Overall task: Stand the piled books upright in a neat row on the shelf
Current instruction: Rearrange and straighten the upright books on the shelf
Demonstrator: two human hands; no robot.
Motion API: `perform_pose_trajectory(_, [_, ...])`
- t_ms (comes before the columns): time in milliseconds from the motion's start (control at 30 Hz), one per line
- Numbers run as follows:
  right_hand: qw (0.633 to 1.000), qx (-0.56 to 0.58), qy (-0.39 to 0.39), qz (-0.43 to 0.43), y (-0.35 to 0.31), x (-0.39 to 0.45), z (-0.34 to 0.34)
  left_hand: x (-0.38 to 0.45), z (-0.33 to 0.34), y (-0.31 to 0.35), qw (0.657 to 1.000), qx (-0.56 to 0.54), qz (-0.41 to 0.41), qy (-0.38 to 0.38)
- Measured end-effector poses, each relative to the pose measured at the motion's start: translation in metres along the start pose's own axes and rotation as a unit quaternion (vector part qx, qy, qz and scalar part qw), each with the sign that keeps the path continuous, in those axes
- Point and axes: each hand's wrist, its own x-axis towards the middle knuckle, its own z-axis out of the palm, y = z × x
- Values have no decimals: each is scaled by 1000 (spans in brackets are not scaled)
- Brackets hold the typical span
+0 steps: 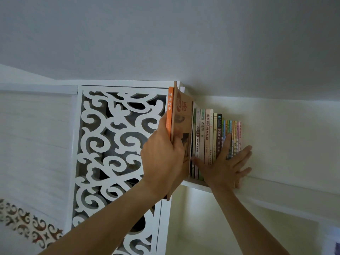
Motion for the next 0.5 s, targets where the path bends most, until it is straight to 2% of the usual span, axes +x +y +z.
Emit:
perform_pose_trajectory(300, [998, -26, 51, -20, -14, 1, 11, -5, -5, 5, 1000, -19, 11, -2])
perform_pose_trajectory(500, [995, -49, 71, -51, 3, 5, 16, -12, -6, 19, 998, -61, 35, 0])
